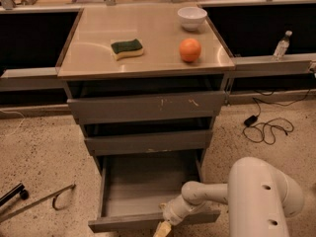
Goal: Open bottom drawer
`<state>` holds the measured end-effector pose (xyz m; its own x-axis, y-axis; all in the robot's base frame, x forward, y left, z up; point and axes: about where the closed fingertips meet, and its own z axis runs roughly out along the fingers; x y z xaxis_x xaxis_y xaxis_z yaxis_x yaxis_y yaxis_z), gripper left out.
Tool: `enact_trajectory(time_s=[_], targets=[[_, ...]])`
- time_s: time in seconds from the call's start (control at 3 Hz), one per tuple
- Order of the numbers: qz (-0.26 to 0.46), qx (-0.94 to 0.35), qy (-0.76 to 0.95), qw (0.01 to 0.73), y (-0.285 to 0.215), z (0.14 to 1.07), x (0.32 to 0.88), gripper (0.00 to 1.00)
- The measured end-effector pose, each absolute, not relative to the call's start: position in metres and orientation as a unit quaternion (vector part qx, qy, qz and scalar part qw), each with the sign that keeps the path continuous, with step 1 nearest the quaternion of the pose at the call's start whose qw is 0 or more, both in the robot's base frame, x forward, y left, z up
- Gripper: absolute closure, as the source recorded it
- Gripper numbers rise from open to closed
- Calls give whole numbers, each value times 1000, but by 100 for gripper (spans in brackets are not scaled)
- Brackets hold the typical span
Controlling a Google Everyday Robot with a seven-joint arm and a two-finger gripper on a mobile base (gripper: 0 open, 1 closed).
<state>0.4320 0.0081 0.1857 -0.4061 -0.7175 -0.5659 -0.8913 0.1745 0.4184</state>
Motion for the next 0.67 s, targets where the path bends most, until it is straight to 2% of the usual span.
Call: enact_trajectory(time_s=[0.33,0.67], targets=[[361,-531,757,120,8,187,432,0],[371,-515,766,100,2,190,405,0]])
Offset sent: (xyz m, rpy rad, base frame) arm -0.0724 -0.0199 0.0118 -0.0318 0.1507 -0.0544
